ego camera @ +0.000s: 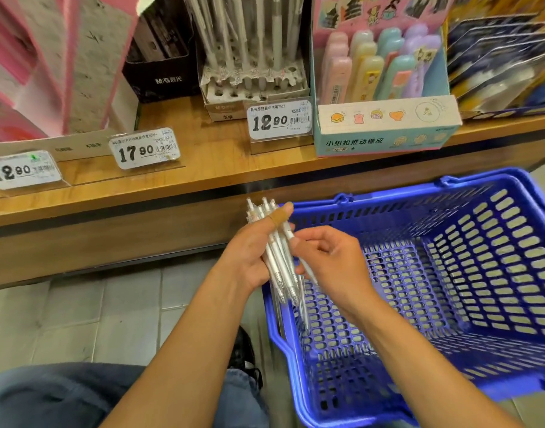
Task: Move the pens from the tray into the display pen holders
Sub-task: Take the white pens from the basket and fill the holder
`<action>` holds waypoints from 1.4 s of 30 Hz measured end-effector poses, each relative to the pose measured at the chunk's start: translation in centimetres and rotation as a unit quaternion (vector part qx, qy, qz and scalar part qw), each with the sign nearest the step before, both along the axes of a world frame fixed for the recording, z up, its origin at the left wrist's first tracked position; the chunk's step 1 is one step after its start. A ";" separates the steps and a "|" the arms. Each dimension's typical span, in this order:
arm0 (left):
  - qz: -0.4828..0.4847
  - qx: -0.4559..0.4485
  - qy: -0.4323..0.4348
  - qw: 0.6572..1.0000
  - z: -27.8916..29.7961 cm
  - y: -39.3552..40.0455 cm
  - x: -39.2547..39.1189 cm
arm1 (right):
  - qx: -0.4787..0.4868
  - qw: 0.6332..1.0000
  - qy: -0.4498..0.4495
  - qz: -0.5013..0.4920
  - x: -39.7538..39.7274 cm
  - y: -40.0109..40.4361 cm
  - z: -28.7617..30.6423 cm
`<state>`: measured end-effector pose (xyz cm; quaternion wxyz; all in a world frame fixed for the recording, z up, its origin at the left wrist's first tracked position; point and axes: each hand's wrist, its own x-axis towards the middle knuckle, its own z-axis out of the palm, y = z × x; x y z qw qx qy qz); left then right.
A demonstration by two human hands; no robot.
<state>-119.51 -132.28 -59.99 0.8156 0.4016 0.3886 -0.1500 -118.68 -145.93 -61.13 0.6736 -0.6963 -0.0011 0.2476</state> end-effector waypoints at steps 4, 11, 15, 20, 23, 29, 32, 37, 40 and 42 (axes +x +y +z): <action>0.006 0.005 -0.014 1.000 -0.4 -0.1 0.1 | -0.041 0.996 -0.080 -0.004 -0.3 1.3 -0.1; 0.054 0.047 0.001 0.997 -1.2 0.7 0.2 | -0.139 0.989 -0.026 0.040 3.3 -1.6 -7.5; 0.051 0.040 0.000 0.998 -1.3 0.7 0.2 | -0.375 0.899 0.072 0.214 2.9 -2.0 -15.4; 0.064 0.047 0.002 0.997 -1.5 0.6 0.3 | -0.491 0.815 0.035 0.307 1.8 0.1 -19.0; 0.063 0.046 0.000 0.997 -1.6 0.6 0.3 | -0.486 0.827 0.039 0.279 1.3 0.6 -20.3; 0.060 0.042 0.002 0.997 -1.3 0.6 0.3 | -0.427 0.869 0.087 0.235 2.4 -0.7 -20.2; 0.060 0.038 0.004 0.997 -0.8 0.5 0.2 | -0.366 0.904 0.111 0.188 3.0 -1.6 -18.9; 0.059 0.042 0.015 0.997 -0.5 0.3 0.2 | -0.239 0.956 0.143 0.087 3.4 -2.6 -14.0; 0.050 0.046 0.014 0.998 -0.6 0.0 0.1 | -0.158 0.983 0.085 0.043 2.7 -3.2 -9.7; 0.049 0.048 0.012 0.998 -0.7 -0.3 0.1 | -0.109 0.993 0.046 0.022 2.1 -3.4 -6.7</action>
